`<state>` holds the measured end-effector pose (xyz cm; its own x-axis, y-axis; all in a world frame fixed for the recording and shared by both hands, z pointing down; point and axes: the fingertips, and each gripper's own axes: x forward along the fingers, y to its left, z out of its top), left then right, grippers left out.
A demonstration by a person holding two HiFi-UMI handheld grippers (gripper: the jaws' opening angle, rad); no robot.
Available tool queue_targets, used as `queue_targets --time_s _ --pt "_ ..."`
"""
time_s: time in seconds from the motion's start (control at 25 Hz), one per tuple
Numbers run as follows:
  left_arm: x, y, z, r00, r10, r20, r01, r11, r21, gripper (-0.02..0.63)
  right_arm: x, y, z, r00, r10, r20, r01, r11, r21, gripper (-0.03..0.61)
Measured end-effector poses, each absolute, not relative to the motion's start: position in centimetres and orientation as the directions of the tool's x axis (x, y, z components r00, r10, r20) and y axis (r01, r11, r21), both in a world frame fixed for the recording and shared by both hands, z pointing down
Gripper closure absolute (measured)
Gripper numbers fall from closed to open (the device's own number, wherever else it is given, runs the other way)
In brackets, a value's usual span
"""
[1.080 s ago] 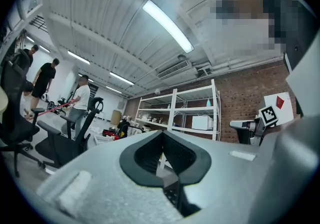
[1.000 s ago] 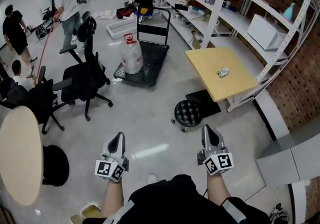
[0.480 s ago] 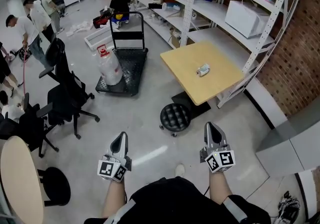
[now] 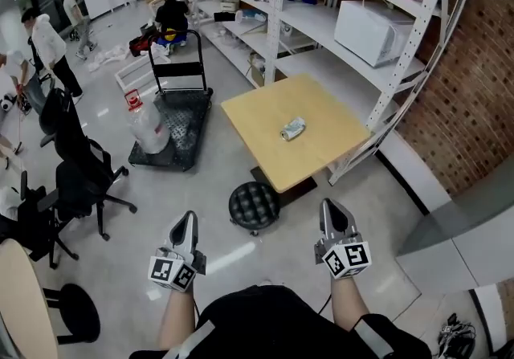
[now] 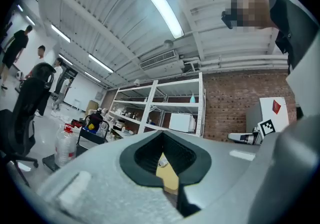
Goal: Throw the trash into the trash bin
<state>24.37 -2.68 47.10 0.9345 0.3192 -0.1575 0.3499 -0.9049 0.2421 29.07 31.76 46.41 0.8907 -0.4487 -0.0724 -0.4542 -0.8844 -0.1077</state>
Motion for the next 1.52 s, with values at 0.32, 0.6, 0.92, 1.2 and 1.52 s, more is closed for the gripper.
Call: queue_targets --time_s 0.32,0.6,0.92,1.2,1.52 --pt "29.5 4.3 45.9 0.909 0.396 -0.132 0.416 -0.882 0.222 0.612 31.6 37.9 47.3 0.91 -0.413 -0.041 -0.414 -0.897 -0.152 0.574" --pt "33.7 7.8 46.4 0.875 0.468 -0.126 0.484 -0.856 0.181 0.612 32.6 39.6 49.1 0.931 -0.365 -0.009 -0.361 -0.916 -0.176 0.574" --pt "40.5 10.6 44.8 0.806 0.557 -0.2 0.59 -0.782 0.202 0.612 36.8 40.0 48.4 0.95 -0.312 0.009 -0.308 -0.943 -0.123 0.574" --pt "47.0 8.4 45.4 0.77 0.609 -0.189 0.637 -0.752 0.172 0.612 43.4 36.4 48.1 0.953 -0.301 0.028 -0.298 -0.95 -0.09 0.574" --pt "54.1 3.5 46.0 0.757 0.627 -0.182 0.653 -0.734 0.188 0.612 52.6 31.0 50.0 0.945 -0.316 0.079 -0.306 -0.945 -0.115 0.572"
